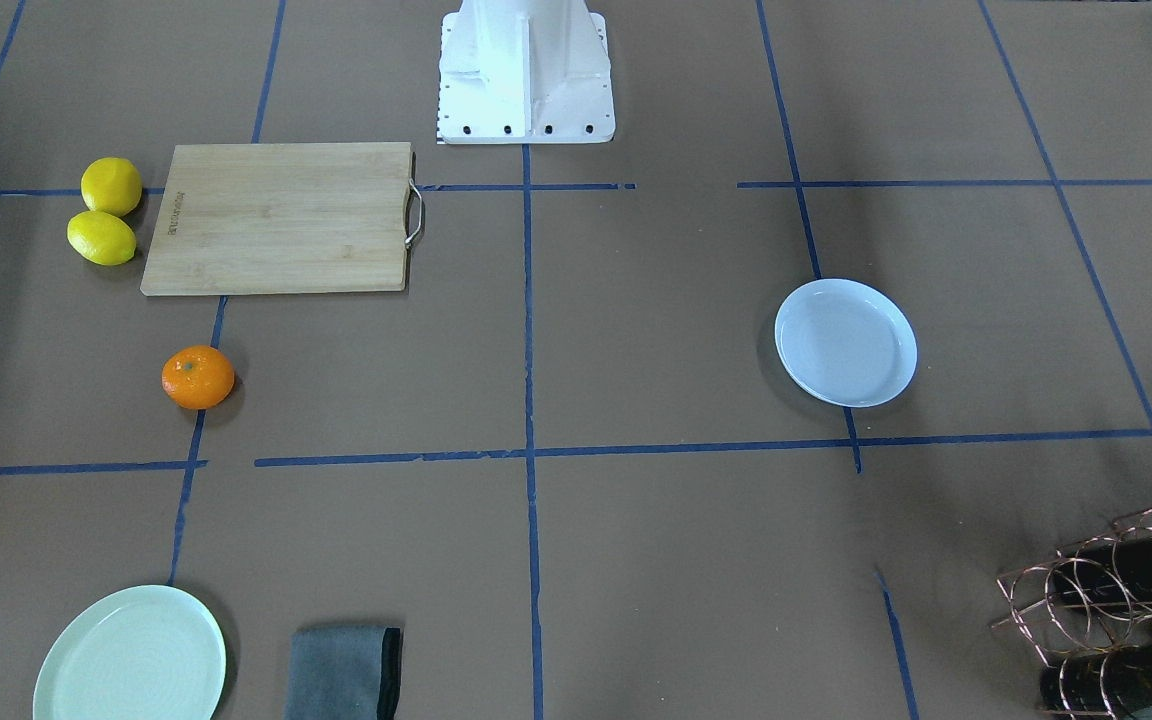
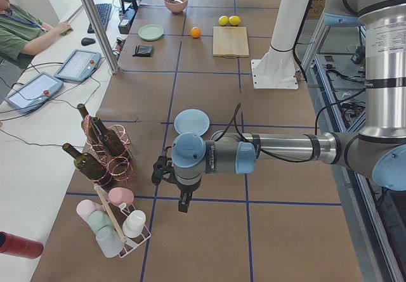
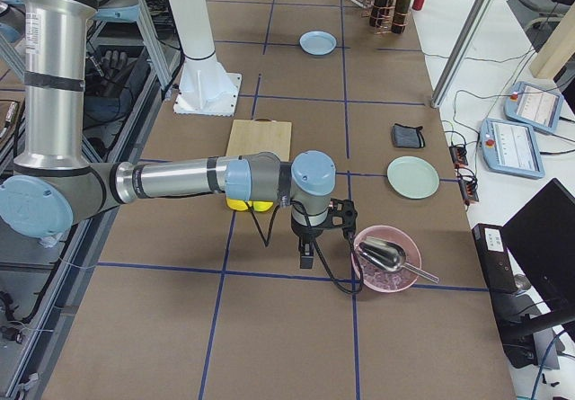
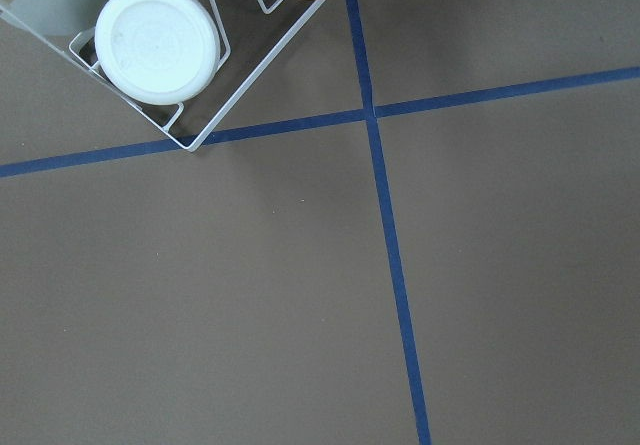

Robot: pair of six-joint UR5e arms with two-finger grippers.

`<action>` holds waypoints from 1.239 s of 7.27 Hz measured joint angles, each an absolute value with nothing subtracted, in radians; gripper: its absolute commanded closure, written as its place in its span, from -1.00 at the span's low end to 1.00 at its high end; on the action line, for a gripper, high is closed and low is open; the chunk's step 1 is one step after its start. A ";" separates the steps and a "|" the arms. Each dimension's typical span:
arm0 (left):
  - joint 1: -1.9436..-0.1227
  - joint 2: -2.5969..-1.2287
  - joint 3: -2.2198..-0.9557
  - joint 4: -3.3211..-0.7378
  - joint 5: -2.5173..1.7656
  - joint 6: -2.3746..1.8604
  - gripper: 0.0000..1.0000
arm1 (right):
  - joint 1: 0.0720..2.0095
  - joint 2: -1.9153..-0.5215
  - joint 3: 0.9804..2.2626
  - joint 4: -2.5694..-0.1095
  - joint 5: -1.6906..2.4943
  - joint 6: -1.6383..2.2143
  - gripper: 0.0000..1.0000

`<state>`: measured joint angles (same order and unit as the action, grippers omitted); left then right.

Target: Pick orange to plate

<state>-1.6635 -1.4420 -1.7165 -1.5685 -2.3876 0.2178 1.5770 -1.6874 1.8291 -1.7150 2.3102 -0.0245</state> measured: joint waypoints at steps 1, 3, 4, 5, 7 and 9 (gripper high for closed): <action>-1.663 -1.442 -1.716 -1.569 -2.388 0.218 -1.00 | 1.577 -1.687 1.829 -1.715 2.310 -0.025 -1.00; -1.664 -1.442 -1.722 -1.568 -2.388 0.218 -1.00 | 1.577 -1.687 1.829 -1.715 2.310 -0.025 -1.00; -1.664 -1.442 -1.734 -1.568 -2.387 0.218 -1.00 | 1.577 -1.687 1.830 -1.715 2.310 -0.025 -1.00; -1.661 -1.443 -1.753 -1.573 -2.387 0.218 -1.00 | 1.577 -1.687 1.830 -1.715 2.310 -0.025 -1.00; -1.617 -1.458 -1.776 -1.646 -2.387 0.208 -1.00 | 1.577 -1.687 1.831 -1.715 2.309 -0.026 -1.00; -1.602 -1.506 -1.802 -1.773 -2.389 0.204 -1.00 | 1.577 -1.686 1.830 -1.715 2.309 -0.025 -1.00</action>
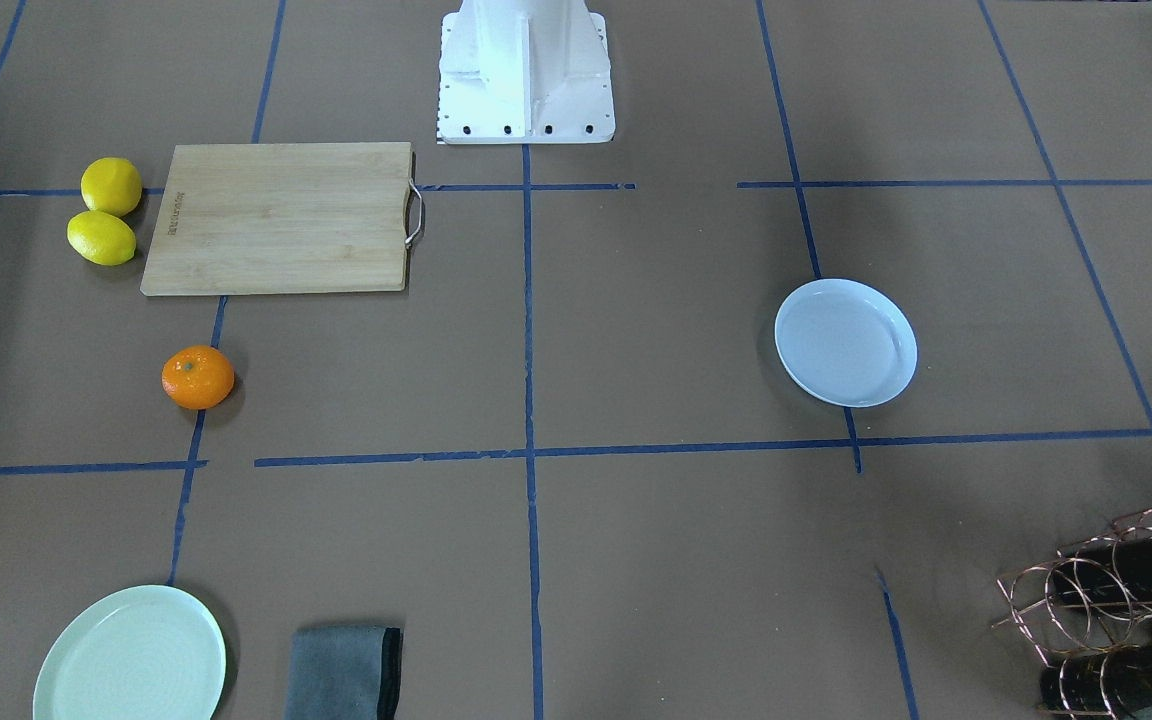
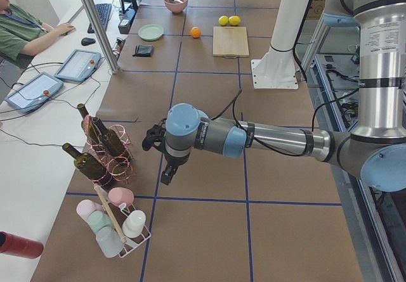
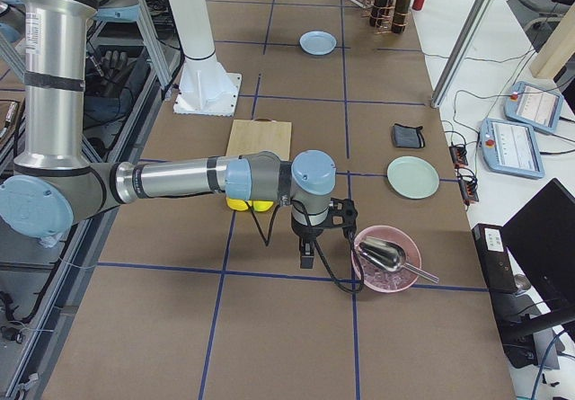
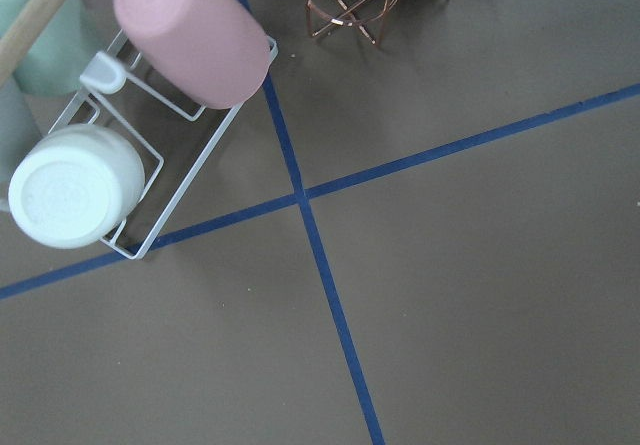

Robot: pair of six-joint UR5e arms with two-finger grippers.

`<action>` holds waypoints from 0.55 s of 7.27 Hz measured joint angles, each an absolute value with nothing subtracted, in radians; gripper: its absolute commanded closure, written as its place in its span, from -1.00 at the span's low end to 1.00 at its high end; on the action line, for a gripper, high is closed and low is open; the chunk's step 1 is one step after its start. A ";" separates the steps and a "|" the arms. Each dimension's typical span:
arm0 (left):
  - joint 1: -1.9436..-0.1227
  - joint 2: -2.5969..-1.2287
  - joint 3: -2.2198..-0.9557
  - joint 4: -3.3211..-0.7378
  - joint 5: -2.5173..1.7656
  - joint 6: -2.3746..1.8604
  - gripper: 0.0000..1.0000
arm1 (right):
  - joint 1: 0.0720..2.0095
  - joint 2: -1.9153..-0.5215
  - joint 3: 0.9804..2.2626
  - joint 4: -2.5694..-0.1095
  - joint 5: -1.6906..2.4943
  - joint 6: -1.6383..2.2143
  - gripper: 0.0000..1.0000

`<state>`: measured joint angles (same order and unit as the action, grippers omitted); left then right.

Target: Pick orange to plate

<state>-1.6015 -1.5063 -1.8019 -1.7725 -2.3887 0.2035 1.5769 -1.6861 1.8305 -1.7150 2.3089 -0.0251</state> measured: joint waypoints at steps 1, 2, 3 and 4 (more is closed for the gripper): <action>-1.602 -1.524 -1.804 -1.869 -2.389 0.193 -1.00 | 1.577 -1.686 1.830 -1.715 2.310 -0.025 -1.00; -1.601 -1.523 -1.794 -1.983 -2.389 0.173 -1.00 | 1.577 -1.685 1.830 -1.715 2.310 -0.025 -1.00; -1.597 -1.501 -1.785 -2.109 -2.395 0.159 -1.00 | 1.577 -1.684 1.829 -1.715 2.310 -0.025 -1.00; -1.567 -1.474 -1.777 -2.223 -2.418 0.130 -1.00 | 1.577 -1.684 1.828 -1.715 2.309 -0.025 -1.00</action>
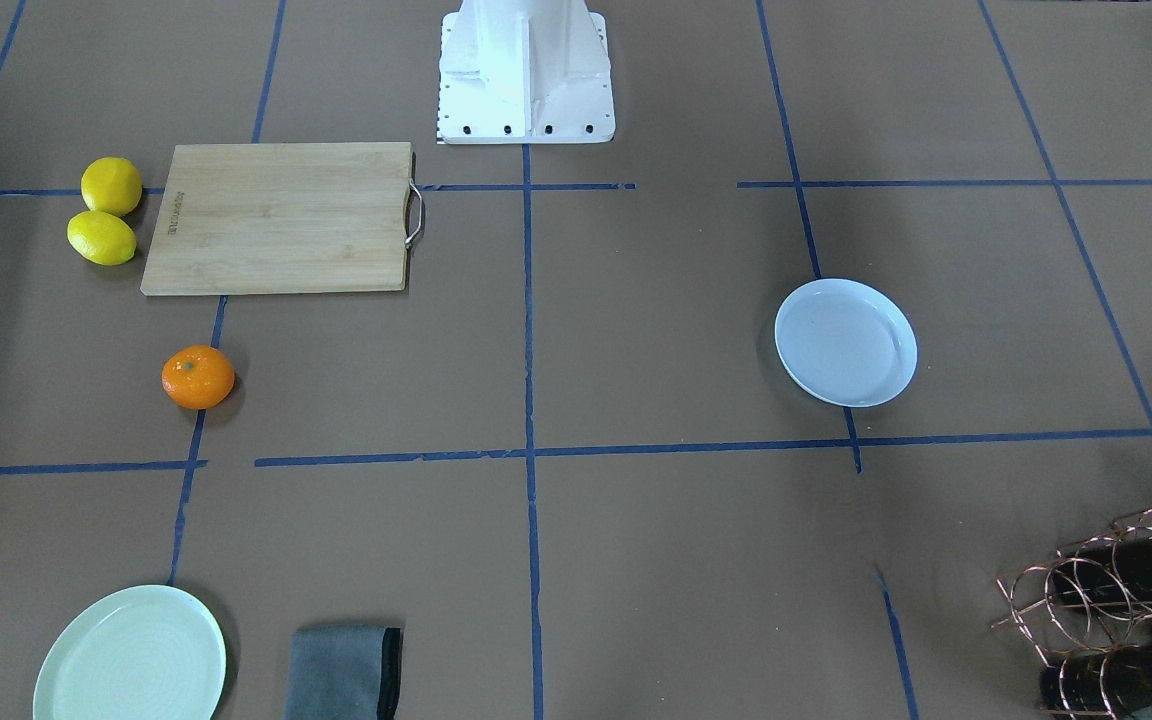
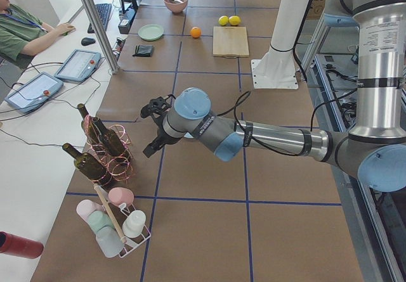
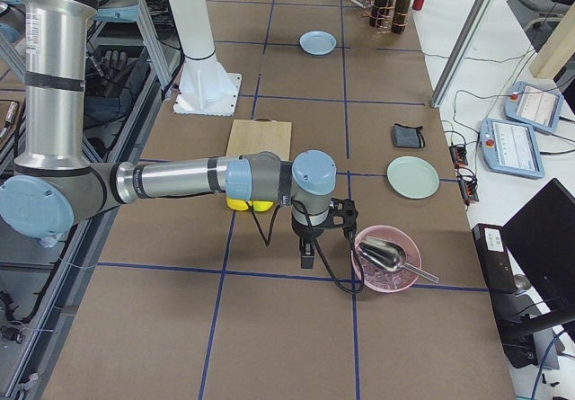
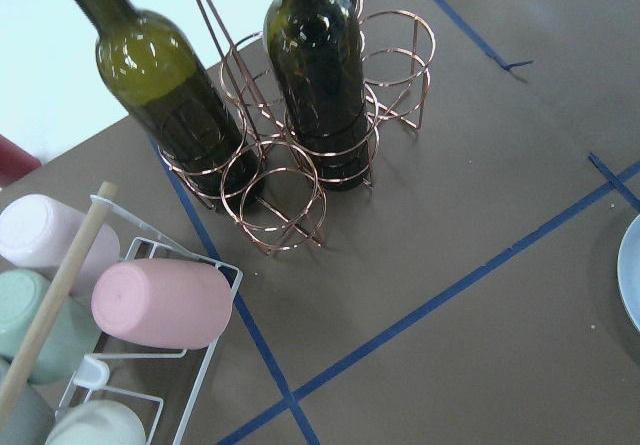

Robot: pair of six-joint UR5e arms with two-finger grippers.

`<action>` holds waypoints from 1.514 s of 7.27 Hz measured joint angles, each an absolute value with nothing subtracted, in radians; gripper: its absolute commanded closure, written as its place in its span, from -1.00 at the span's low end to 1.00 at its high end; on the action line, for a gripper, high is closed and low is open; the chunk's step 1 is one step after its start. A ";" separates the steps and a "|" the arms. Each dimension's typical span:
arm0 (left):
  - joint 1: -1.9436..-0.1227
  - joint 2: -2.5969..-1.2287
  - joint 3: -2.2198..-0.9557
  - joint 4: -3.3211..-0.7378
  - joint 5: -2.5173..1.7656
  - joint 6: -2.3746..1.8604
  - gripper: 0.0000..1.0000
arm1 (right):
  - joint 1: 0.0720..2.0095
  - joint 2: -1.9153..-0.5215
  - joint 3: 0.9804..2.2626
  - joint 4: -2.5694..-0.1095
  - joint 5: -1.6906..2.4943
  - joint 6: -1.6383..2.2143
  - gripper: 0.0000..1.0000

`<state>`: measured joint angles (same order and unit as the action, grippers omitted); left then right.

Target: Pick orange to plate

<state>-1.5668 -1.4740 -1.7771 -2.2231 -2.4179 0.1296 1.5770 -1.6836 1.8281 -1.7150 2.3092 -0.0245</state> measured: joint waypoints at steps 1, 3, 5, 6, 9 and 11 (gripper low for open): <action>-1.499 -1.458 -1.776 -2.281 -2.444 0.031 -1.00 | 1.577 -1.683 1.828 -1.715 2.309 -0.025 -1.00; -1.291 -1.448 -1.790 -2.398 -2.342 -0.333 -1.00 | 1.577 -1.682 1.828 -1.715 2.309 -0.025 -1.00; -1.083 -1.447 -1.797 -2.458 -2.119 -0.665 -0.41 | 1.577 -1.682 1.828 -1.715 2.309 -0.025 -1.00; -1.013 -1.447 -1.797 -2.471 -2.045 -0.805 -0.41 | 1.577 -1.681 1.828 -1.715 2.309 -0.025 -1.00; -0.823 -1.457 -1.757 -2.485 -1.863 -1.049 -0.20 | 1.577 -1.681 1.828 -1.715 2.309 -0.025 -1.00; -0.751 -1.476 -1.721 -2.486 -1.781 -1.137 -0.04 | 1.577 -1.681 1.829 -1.715 2.310 -0.025 -1.00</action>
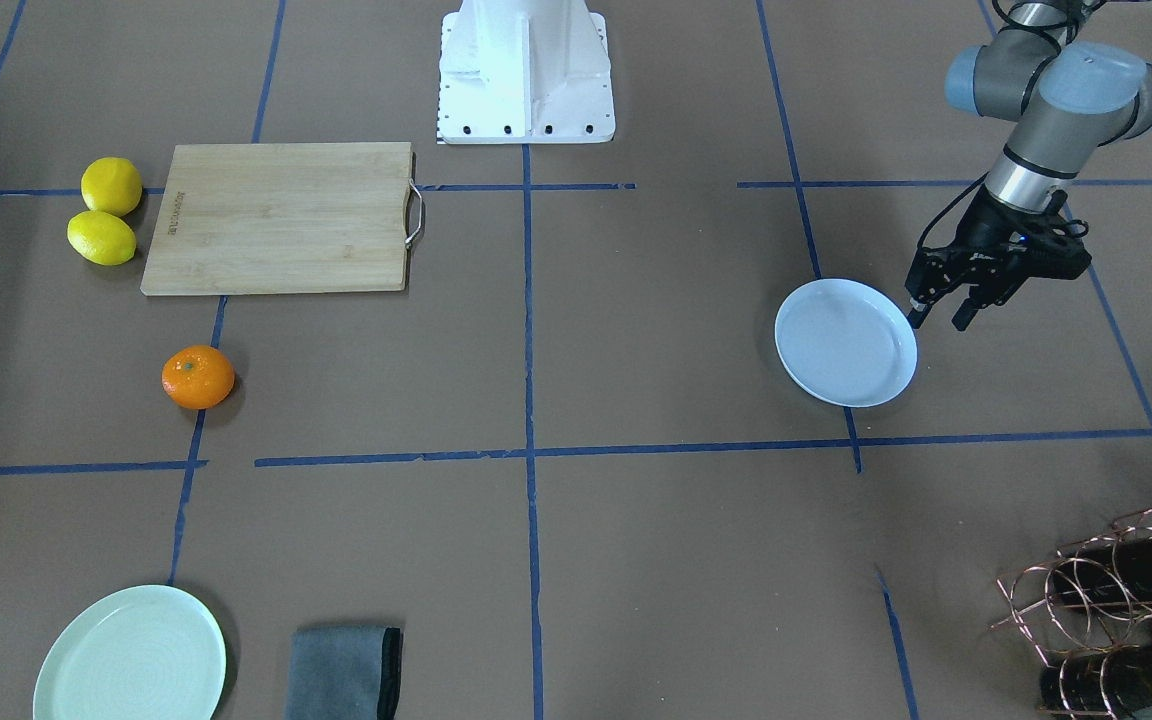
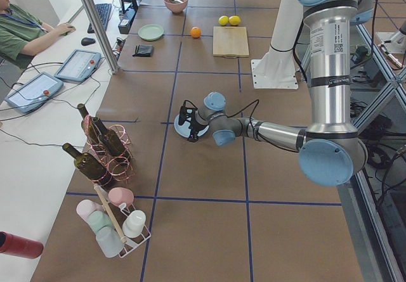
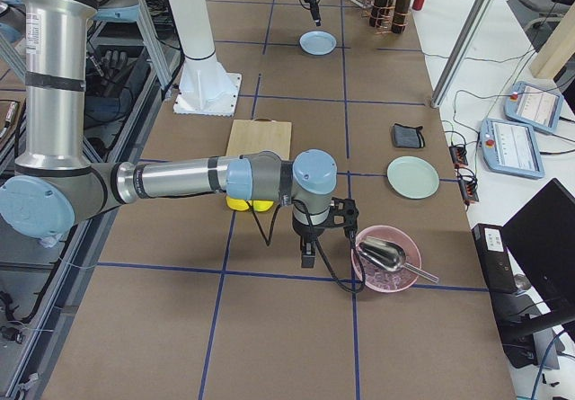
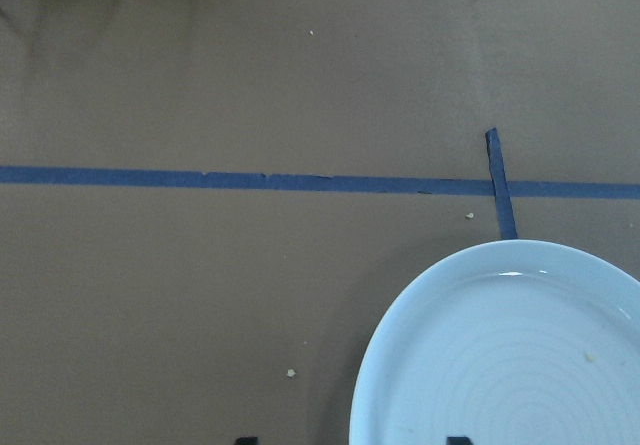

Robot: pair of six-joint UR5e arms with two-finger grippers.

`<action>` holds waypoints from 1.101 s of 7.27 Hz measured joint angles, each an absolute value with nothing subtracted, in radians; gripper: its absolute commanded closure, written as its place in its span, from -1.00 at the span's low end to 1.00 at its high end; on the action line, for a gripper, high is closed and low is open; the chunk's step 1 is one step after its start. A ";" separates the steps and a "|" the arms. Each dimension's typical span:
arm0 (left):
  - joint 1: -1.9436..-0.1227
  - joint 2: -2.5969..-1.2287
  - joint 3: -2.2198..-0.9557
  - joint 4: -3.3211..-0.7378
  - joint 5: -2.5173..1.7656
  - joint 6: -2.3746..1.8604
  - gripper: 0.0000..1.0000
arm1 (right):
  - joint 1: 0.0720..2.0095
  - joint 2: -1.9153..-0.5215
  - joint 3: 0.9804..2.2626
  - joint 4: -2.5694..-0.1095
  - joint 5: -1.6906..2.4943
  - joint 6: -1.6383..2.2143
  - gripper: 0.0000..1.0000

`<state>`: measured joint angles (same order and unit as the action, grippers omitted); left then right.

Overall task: Pick orange to plate
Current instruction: 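Reach the left gripper to the edge of the light blue plate, then slide the light blue plate with the left gripper toward the table center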

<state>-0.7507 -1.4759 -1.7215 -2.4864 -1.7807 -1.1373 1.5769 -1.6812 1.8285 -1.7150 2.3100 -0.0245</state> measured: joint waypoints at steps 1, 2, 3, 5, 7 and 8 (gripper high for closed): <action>-0.729 -1.491 -1.701 -2.487 -1.754 -1.169 -0.03 | 1.577 -1.681 1.828 -1.715 2.310 -0.025 -1.00; -0.719 -1.502 -1.687 -2.487 -1.741 -1.182 0.01 | 1.577 -1.681 1.829 -1.715 2.310 -0.025 -1.00; -0.715 -1.511 -1.677 -2.487 -1.735 -1.187 0.05 | 1.577 -1.681 1.829 -1.715 2.310 -0.025 -1.00; -0.714 -1.521 -1.662 -2.486 -1.732 -1.189 0.51 | 1.577 -1.681 1.829 -1.715 2.310 -0.025 -1.00; -0.713 -1.526 -1.654 -2.486 -1.732 -1.189 1.00 | 1.577 -1.681 1.829 -1.715 2.310 -0.025 -1.00; -0.713 -1.527 -1.650 -2.486 -1.732 -1.189 1.00 | 1.577 -1.681 1.828 -1.715 2.310 -0.025 -1.00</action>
